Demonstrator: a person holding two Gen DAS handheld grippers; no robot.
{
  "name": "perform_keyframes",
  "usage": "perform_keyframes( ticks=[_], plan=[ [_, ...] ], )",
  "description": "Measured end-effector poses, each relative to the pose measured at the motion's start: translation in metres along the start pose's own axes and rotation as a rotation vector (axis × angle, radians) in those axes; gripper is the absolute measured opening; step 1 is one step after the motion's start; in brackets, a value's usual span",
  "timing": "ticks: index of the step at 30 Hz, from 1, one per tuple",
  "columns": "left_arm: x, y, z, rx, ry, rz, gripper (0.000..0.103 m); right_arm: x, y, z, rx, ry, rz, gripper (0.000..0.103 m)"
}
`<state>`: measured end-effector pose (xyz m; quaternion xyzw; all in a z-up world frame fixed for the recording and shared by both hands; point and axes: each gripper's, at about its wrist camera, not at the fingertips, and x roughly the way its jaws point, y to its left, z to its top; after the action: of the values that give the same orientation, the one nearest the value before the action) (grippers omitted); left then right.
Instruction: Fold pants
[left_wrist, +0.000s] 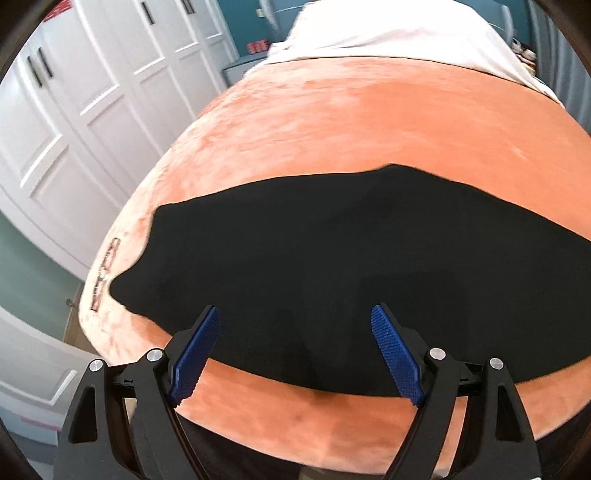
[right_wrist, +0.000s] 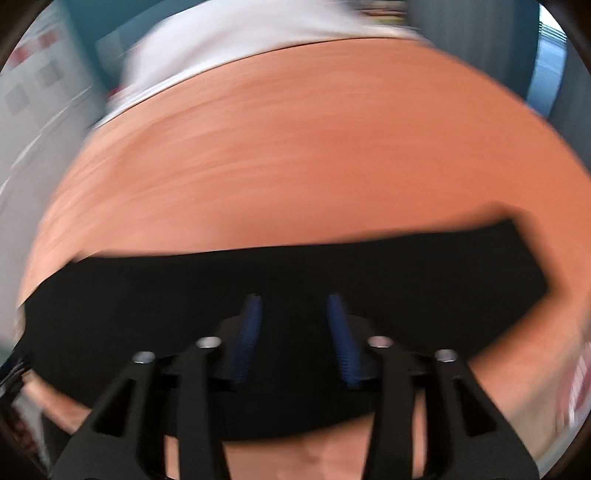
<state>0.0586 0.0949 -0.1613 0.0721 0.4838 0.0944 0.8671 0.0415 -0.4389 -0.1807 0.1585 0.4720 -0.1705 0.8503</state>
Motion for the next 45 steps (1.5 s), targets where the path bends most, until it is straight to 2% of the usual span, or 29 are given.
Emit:
perform_keyframes(
  ticks=[1, 3, 4, 7, 8, 11, 15, 16, 17, 18, 19, 20, 22, 24, 25, 27, 30, 33, 34, 36, 37, 39, 41, 42, 44, 45],
  plan=[
    [-0.004, -0.008, 0.001, 0.001, 0.007, -0.014, 0.081, -0.003, -0.047, 0.001, 0.061, -0.005, -0.048, 0.056],
    [-0.011, -0.026, 0.0, 0.002, 0.025, -0.03, 0.081, -0.001, -0.109, 0.004, 0.154, 0.003, -0.068, 0.056],
    [-0.014, -0.034, 0.0, 0.001, 0.035, -0.036, 0.081, 0.001, -0.125, 0.005, 0.186, 0.0, -0.061, 0.056],
    [-0.017, -0.048, 0.004, -0.03, 0.091, -0.073, 0.081, 0.023, -0.163, 0.005, 0.288, -0.012, 0.002, 0.079],
    [-0.019, -0.051, 0.004, -0.041, 0.105, -0.084, 0.081, 0.029, -0.171, 0.003, 0.31, -0.008, 0.028, 0.079],
    [-0.024, -0.054, 0.007, -0.061, 0.113, -0.078, 0.081, 0.058, -0.173, 0.0, 0.36, 0.015, 0.097, 0.08],
    [-0.03, -0.049, 0.012, -0.041, 0.085, -0.032, 0.081, 0.065, -0.159, 0.007, 0.311, -0.045, 0.058, 0.078],
    [-0.034, -0.052, 0.012, -0.039, 0.08, -0.029, 0.081, 0.065, -0.156, 0.01, 0.303, -0.051, 0.07, 0.062],
    [-0.035, -0.051, 0.012, -0.036, 0.076, -0.026, 0.081, 0.065, -0.158, 0.01, 0.297, -0.043, 0.096, 0.052],
    [-0.036, -0.051, 0.013, -0.035, 0.075, -0.025, 0.081, 0.065, -0.158, 0.012, 0.298, -0.032, 0.107, 0.05],
    [-0.036, -0.05, 0.011, -0.035, 0.075, -0.027, 0.081, 0.065, -0.157, 0.016, 0.296, -0.024, 0.123, 0.035],
    [-0.036, -0.05, 0.011, -0.037, 0.076, -0.031, 0.081, 0.067, -0.155, 0.018, 0.295, -0.013, 0.145, 0.027],
    [-0.037, -0.045, 0.008, -0.043, 0.08, -0.036, 0.081, 0.068, -0.151, 0.02, 0.28, 0.013, 0.124, 0.027],
    [-0.039, -0.04, 0.007, -0.042, 0.072, -0.034, 0.081, 0.062, -0.151, 0.02, 0.266, 0.033, 0.058, 0.043],
    [-0.041, -0.035, 0.005, -0.041, 0.059, -0.021, 0.081, 0.054, -0.153, 0.018, 0.276, 0.022, -0.004, 0.061],
    [-0.041, -0.027, 0.002, -0.037, 0.051, -0.004, 0.081, 0.034, -0.153, 0.012, 0.241, -0.053, -0.038, 0.062],
    [-0.034, -0.015, -0.003, -0.051, 0.071, 0.011, 0.081, 0.023, -0.143, 0.008, 0.172, -0.066, -0.029, 0.061],
    [-0.026, -0.012, -0.009, -0.063, 0.1, 0.023, 0.081, 0.038, -0.134, 0.01, 0.109, -0.018, -0.037, 0.06],
    [-0.023, -0.011, -0.011, -0.072, 0.115, 0.019, 0.081, 0.05, -0.133, 0.011, 0.101, 0.025, -0.045, 0.056],
    [-0.021, -0.007, -0.014, -0.092, 0.132, 0.008, 0.081, 0.056, -0.129, 0.013, 0.101, 0.028, -0.037, 0.043],
    [-0.019, -0.002, -0.016, -0.11, 0.144, 0.01, 0.081, 0.054, -0.125, 0.016, 0.08, 0.024, -0.024, 0.019],
    [-0.014, 0.012, -0.02, -0.156, 0.168, 0.003, 0.081, 0.043, -0.113, 0.024, 0.015, -0.006, -0.061, 0.018],
    [-0.004, 0.041, -0.026, -0.253, 0.205, 0.005, 0.081, 0.035, -0.11, 0.035, -0.028, -0.051, -0.098, 0.017],
    [0.001, 0.054, -0.028, -0.294, 0.218, -0.001, 0.081, 0.042, -0.114, 0.039, -0.016, -0.028, -0.097, 0.018],
    [0.015, 0.092, -0.037, -0.41, 0.252, 0.013, 0.081, 0.076, -0.114, 0.037, -0.016, 0.082, -0.132, 0.02],
    [0.02, 0.109, -0.041, -0.459, 0.262, 0.024, 0.081, 0.08, -0.102, 0.034, -0.074, 0.079, -0.183, 0.021]
  ],
)
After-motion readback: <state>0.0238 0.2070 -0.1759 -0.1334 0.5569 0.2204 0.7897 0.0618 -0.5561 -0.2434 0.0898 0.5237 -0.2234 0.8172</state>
